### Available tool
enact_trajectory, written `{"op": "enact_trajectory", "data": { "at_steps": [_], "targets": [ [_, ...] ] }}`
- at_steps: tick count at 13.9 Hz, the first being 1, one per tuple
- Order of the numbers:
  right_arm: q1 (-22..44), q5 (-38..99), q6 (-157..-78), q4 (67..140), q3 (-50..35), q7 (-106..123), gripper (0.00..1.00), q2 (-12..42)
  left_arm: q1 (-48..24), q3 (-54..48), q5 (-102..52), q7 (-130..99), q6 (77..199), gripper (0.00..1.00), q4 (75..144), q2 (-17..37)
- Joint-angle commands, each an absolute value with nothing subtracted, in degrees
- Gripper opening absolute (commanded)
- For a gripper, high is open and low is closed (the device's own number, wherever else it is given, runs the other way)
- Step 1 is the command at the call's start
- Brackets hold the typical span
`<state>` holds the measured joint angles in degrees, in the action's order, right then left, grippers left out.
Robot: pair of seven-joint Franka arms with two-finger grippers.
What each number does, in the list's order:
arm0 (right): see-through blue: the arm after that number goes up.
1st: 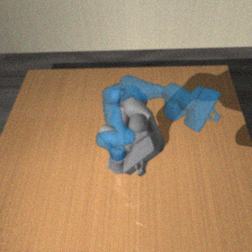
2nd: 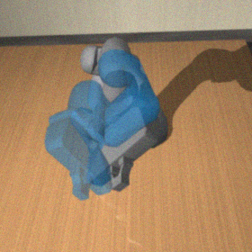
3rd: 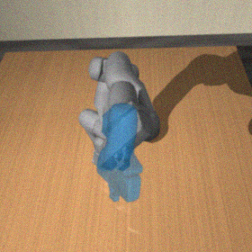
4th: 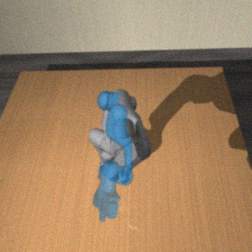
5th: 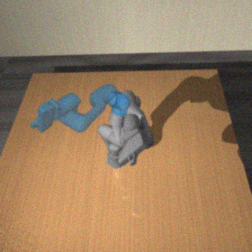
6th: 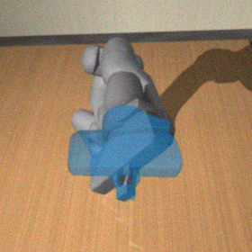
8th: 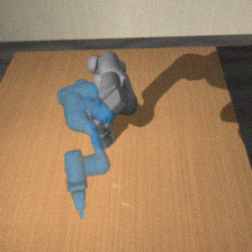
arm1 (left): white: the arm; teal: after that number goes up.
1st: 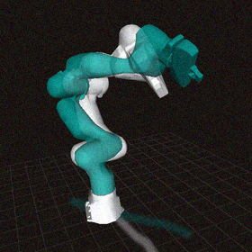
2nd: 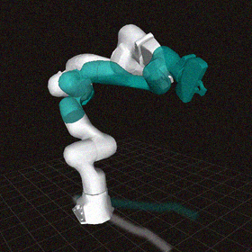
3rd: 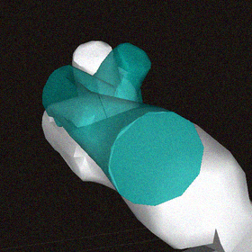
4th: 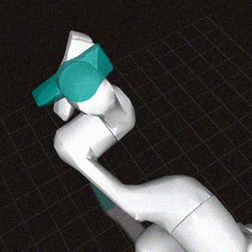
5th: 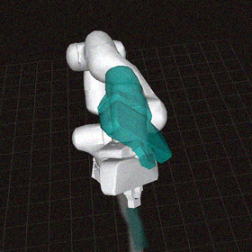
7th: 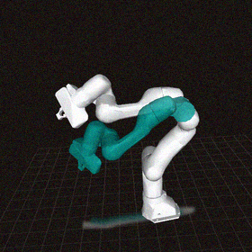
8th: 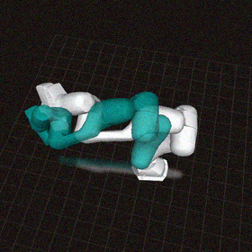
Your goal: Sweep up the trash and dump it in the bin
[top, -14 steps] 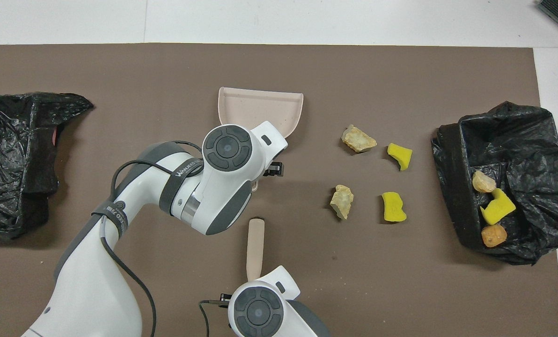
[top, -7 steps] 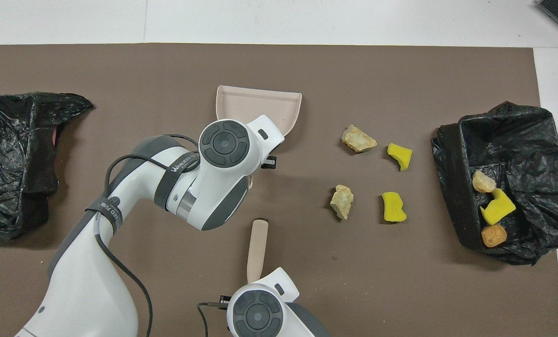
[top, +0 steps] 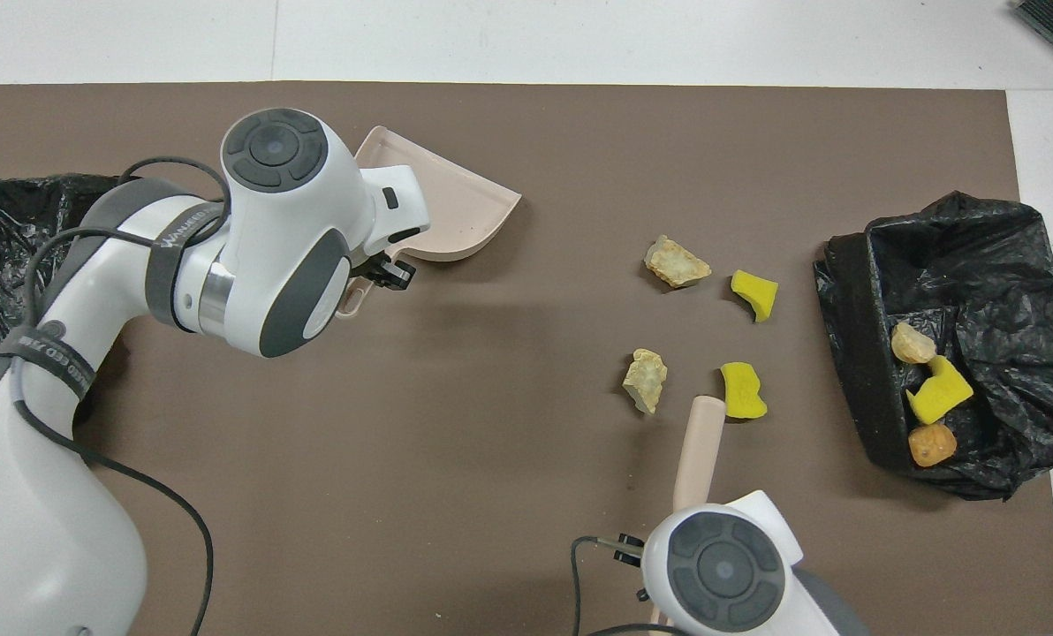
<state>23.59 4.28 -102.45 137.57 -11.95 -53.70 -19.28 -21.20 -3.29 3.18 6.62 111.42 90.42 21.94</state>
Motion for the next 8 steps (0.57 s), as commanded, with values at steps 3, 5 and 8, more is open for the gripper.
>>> {"op": "enact_trajectory", "data": {
  "at_steps": [3,5,8],
  "targets": [
    [10.39,2.11,-102.3,140.71,-12.66,-48.01,0.0,-18.98,-19.69,-3.6,2.37,24.05,110.82,0.0,86.92,24.08],
    [5.91,2.46,-102.74,141.5,-12.74,-43.88,0.0,-18.72,-18.73,-3.6,2.46,31.69,110.92,0.0,87.1,23.99],
    [3.52,2.98,-105.72,142.21,-12.74,-41.05,0.0,-15.74,-17.67,-3.6,1.76,46.11,110.22,0.0,87.8,23.47]
  ]
}}
